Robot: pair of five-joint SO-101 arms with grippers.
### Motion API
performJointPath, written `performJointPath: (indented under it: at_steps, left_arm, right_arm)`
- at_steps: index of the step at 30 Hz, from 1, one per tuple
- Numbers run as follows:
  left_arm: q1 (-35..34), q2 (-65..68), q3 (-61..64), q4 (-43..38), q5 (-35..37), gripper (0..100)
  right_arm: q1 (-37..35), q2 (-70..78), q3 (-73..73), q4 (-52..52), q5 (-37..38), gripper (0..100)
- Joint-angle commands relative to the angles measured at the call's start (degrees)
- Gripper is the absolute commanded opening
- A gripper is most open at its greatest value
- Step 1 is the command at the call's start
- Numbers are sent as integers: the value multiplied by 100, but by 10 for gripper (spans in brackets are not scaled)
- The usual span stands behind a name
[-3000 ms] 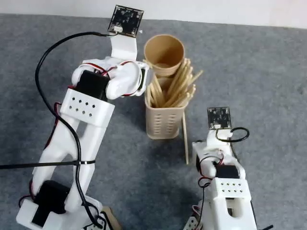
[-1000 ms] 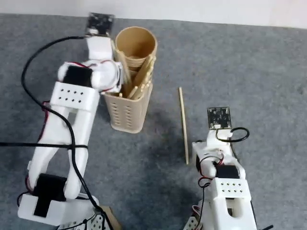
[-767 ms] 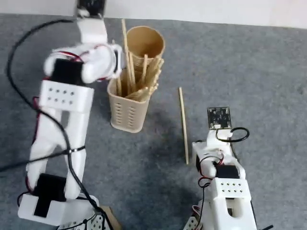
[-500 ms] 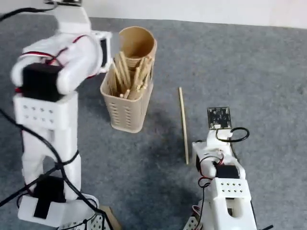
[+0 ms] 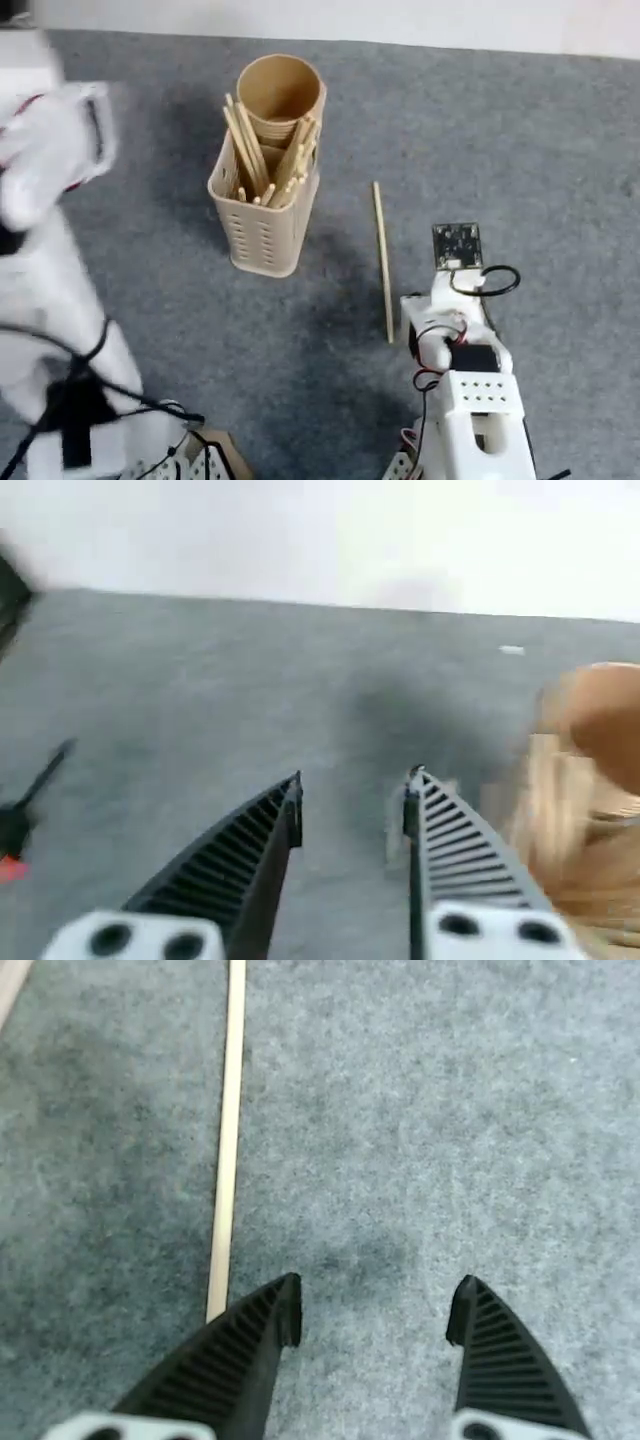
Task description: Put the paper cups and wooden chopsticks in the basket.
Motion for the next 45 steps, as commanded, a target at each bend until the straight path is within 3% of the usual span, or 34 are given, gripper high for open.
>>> performJointPath:
  at_steps: [1,7,12,16,25,32,38,45]
  left_arm:
    - [-1147,-1042,1138,35,-281,201]
    - [-1411,-3204,5112,-202,-1196,233]
    - [-1226,-5200,9349,-2233,-1705,232]
    - [-1138,-6413,11574,-3578,-1855,232]
    - [-1156,-8154,12998,-3684,-1837,231]
    - [-1130,-9279,13851,-3684,-1837,231]
    - [-1130,-9543,14000,-3675,-1837,231]
    - [-1130,-9525,14000,-3675,-1837,231]
  right_arm:
    - [-356,31,-567,-57,-26,245]
    - [-1112,31,-1420,-57,-44,245]
    - [-1516,251,-1824,-57,-62,245]
    - [-1763,1244,-1877,-84,-62,245]
    - [-1411,4066,-3011,-382,-62,245]
    - [-1191,5420,-3591,-382,-62,238]
    - [-1130,5684,-3749,-365,-44,0]
    - [-1138,5534,-3758,-356,-44,5]
